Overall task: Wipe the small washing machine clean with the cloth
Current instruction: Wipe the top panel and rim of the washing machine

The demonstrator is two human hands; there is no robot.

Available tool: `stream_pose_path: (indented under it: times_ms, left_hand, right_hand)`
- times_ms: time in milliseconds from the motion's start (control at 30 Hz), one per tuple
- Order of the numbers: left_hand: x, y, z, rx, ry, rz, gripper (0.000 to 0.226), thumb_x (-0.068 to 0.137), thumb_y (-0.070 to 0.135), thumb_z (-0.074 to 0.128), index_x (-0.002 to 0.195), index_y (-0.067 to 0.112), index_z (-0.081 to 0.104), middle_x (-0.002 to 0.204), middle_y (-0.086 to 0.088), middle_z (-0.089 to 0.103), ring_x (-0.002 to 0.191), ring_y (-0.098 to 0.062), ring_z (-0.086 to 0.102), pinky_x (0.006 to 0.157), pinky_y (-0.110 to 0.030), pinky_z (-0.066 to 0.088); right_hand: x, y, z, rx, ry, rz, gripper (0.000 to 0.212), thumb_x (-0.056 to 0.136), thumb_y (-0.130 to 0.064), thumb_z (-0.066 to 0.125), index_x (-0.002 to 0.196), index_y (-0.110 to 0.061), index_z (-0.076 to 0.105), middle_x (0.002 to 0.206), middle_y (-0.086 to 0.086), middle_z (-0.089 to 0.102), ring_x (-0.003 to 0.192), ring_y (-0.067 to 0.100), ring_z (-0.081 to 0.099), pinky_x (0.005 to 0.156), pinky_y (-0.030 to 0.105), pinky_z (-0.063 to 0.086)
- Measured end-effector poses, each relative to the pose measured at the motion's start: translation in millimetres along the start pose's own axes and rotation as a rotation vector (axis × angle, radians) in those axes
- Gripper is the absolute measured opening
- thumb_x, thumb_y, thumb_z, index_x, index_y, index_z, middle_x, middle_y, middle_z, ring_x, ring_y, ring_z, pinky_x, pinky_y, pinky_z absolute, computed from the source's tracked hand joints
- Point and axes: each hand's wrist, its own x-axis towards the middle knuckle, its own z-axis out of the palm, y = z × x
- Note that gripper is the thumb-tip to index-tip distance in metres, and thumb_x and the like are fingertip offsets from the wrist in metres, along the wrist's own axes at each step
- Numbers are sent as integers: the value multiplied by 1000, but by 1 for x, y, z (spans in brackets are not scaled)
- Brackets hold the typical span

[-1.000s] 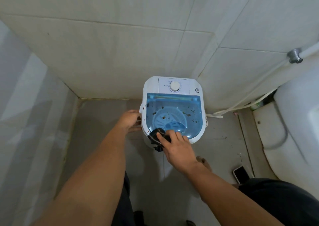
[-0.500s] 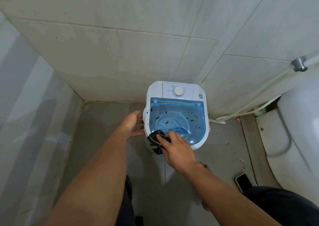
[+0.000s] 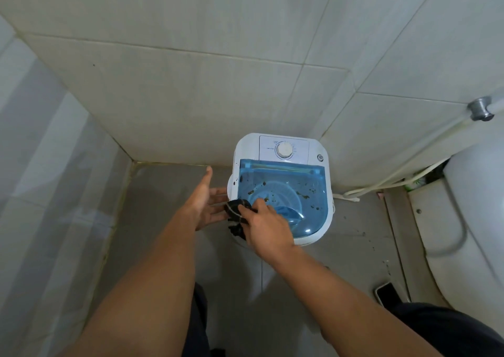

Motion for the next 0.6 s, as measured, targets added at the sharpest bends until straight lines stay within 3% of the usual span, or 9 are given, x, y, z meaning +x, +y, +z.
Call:
stream_pose_path:
  times_ms: [100, 200, 333, 467, 600]
  left_hand:
    - [-1, 0, -2, -11, -31, 0, 103, 74, 95, 32, 119, 11, 71, 122, -12, 73, 115, -29, 69, 93, -44, 58]
    - [-1, 0, -2, -10, -40, 4, 107, 72, 97, 29, 122, 12, 70, 126, -12, 71, 119, -27, 67, 102, -47, 54]
    - [-3, 1, -2, 14, -36, 9, 108, 72, 97, 30, 123, 11, 71, 123, -10, 74, 116, -26, 69, 98, -46, 57]
    - [-3, 3, -2, 0, -39, -9, 111, 69, 99, 30, 125, 12, 69, 125, -9, 72, 117, -25, 67, 99, -46, 57]
    - [-1, 3, -6, -26, -55, -20, 118, 64, 102, 31, 128, 11, 68, 125, -10, 73, 118, -26, 68, 101, -48, 55]
  right_hand:
    - [35, 5, -47, 335, -243, 105, 27, 93, -26, 64, 119, -29, 72, 104, 5, 71, 97, 27, 67, 81, 32, 51]
    - [79, 11, -81, 454, -151, 151, 21, 91, -24, 66, 110, -28, 76, 96, 2, 76, 92, 23, 69, 81, 29, 51]
    - [127, 8, -83, 293, 59, 151, 31, 93, -28, 60, 121, -30, 71, 113, 8, 69, 101, 30, 67, 85, 38, 56]
    - [147, 2, -65, 29, -1, 100, 36, 94, -27, 61, 130, -21, 63, 125, 13, 49, 107, 36, 61, 84, 40, 49]
    - [143, -1, -53, -67, -52, 19, 38, 92, -30, 66, 129, -22, 62, 120, 11, 48, 101, 36, 62, 74, 36, 44]
